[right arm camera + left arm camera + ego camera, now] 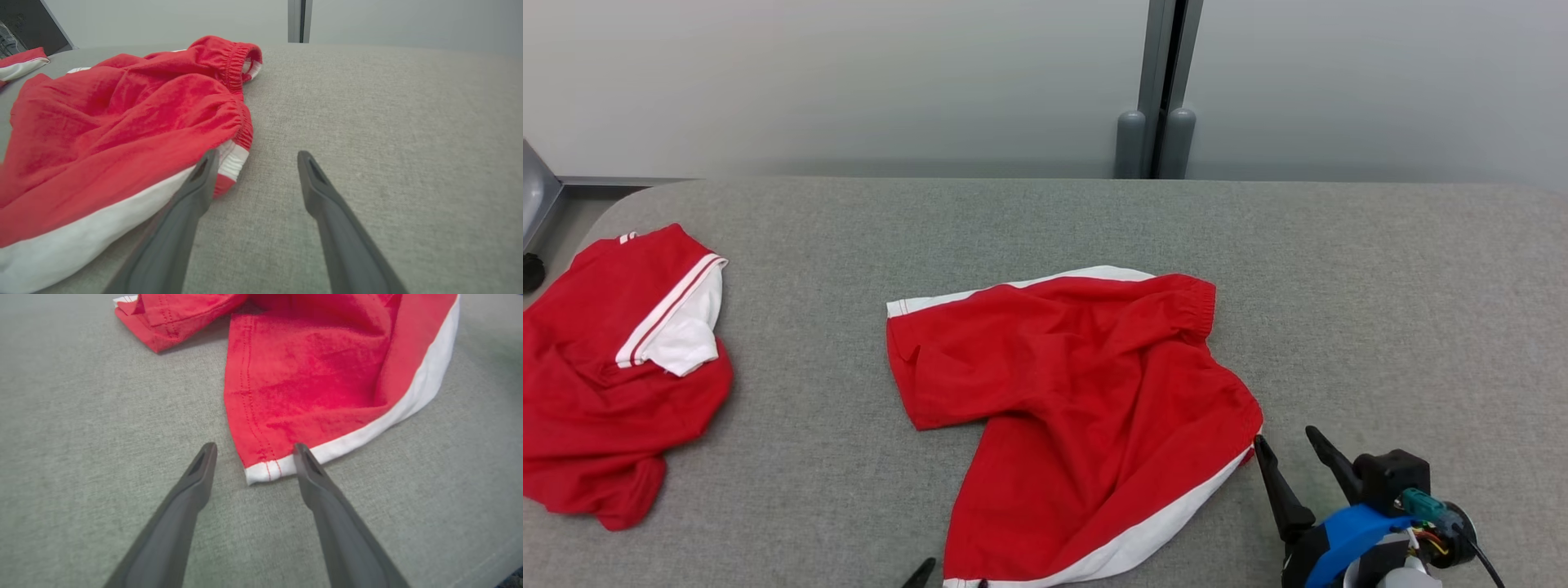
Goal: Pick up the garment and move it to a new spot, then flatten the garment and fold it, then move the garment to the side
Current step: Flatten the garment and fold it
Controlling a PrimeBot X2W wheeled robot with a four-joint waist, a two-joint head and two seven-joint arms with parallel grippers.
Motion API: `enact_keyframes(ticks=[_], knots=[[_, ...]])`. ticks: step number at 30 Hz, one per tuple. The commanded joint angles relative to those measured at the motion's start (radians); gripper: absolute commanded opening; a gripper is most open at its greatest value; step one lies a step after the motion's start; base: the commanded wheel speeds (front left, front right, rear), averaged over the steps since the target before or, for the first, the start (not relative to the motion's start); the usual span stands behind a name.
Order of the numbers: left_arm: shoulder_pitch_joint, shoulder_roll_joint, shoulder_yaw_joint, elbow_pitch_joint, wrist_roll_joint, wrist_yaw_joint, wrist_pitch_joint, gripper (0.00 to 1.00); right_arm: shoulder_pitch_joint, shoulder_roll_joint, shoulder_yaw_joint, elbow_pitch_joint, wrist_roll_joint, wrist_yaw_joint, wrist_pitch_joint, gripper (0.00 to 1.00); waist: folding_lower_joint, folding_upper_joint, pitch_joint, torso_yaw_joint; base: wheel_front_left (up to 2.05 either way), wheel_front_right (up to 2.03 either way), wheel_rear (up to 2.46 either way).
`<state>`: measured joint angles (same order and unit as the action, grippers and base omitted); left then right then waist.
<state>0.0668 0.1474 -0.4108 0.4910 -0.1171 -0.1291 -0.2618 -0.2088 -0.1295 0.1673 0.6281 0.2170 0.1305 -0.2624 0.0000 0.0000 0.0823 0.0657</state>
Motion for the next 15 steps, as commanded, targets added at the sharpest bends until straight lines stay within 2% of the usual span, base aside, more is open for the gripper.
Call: enact_keyframes(ticks=[1,12,13,14,15], knots=[[-0.024,-0.003,-0.022,0.016,-0.016,-0.002,-0.005,1.0,-0.031,-0.009,0.018,0.021,0.018,0.0,-0.004,1.0,0.0,0.0,0.007,0.004,0.0,0.0,0.0],[-0.105,-0.022,-0.105,0.11,-0.068,-0.002,-0.002,0.99,-0.125,-0.014,0.15,0.162,0.11,0.001,-0.004,1.0,0.0,0.0,0.036,0.026,0.0,0.0,0.0],[-0.11,-0.025,-0.11,0.123,-0.077,-0.002,-0.001,0.69,-0.13,-0.013,0.163,0.172,0.12,0.001,-0.004,1.0,0.0,0.0,0.037,0.027,0.0,0.0,0.0],[-0.115,-0.027,-0.114,0.134,-0.083,-0.002,-0.001,0.44,-0.137,-0.012,0.173,0.178,0.132,0.001,-0.004,0.76,0.0,0.0,0.037,0.027,0.0,0.0,0.0],[-0.12,-0.029,-0.119,0.143,-0.087,-0.002,-0.001,0.15,-0.141,-0.011,0.184,0.185,0.146,0.001,-0.004,0.36,0.0,0.0,0.038,0.027,0.0,0.0,0.0]])
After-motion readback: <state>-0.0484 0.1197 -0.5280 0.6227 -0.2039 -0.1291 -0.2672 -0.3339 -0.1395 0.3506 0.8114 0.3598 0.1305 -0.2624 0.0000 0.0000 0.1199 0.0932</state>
